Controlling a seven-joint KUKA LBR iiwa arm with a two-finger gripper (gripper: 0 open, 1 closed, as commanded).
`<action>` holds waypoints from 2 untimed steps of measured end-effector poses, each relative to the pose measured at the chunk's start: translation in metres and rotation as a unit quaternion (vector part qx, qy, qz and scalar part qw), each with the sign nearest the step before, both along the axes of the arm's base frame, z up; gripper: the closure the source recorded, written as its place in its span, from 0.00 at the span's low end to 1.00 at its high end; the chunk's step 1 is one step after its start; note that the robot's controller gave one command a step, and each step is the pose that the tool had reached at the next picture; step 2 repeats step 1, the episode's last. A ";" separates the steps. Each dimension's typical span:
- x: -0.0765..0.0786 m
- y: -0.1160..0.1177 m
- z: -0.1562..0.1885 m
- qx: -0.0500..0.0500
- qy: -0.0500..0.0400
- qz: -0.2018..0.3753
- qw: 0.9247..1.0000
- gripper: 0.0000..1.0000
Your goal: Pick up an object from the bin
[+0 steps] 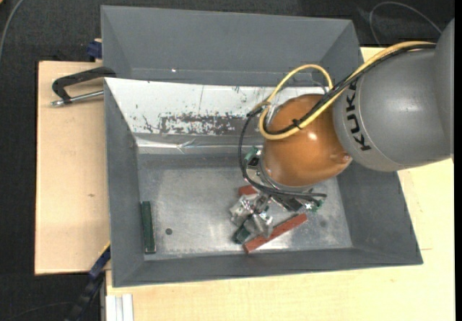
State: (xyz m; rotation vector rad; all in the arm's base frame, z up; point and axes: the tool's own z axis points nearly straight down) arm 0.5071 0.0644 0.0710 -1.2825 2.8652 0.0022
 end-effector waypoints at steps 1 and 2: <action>0.008 0.035 0.148 0.001 -0.002 0.011 1.000 1.00; 0.008 0.035 0.148 0.001 -0.002 0.011 1.000 1.00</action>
Offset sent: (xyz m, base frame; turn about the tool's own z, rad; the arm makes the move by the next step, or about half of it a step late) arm 0.0068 0.0333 0.1462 -0.0232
